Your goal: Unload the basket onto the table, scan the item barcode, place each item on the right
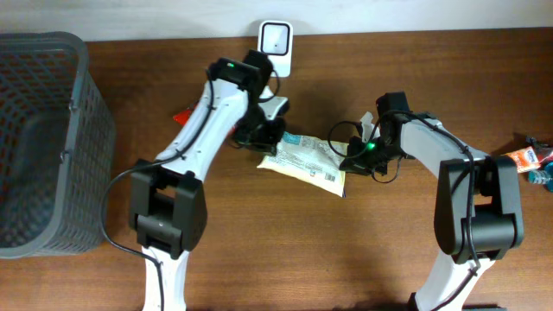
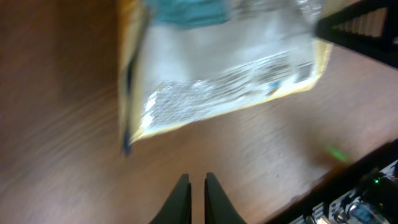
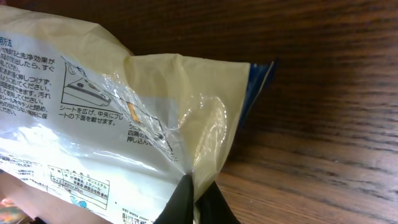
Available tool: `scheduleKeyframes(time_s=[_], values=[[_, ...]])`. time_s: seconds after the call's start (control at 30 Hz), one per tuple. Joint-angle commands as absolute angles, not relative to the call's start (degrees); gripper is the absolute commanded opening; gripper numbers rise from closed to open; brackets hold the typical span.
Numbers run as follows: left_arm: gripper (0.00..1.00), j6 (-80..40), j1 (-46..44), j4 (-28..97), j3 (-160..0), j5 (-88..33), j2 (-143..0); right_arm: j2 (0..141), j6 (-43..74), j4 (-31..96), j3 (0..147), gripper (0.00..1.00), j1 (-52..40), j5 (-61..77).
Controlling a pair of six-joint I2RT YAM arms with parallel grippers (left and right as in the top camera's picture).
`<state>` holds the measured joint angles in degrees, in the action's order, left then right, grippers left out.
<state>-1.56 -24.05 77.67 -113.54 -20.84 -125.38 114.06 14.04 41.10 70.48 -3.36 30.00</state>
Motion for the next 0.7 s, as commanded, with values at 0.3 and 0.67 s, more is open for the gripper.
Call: scheduleKeyframes(time_s=[0.3, 0.67], values=[[0.00, -5.21, -27.55, 67.05, -113.23, -8.10, -135.68, 115.13, 11.99, 41.95, 69.76, 0.04, -3.40, 25.04], [0.00, -13.21, -23.57, 70.17, -116.90, 19.16, -136.35, 115.13, 12.01, 42.24, 69.73, 0.04, -3.40, 23.29]])
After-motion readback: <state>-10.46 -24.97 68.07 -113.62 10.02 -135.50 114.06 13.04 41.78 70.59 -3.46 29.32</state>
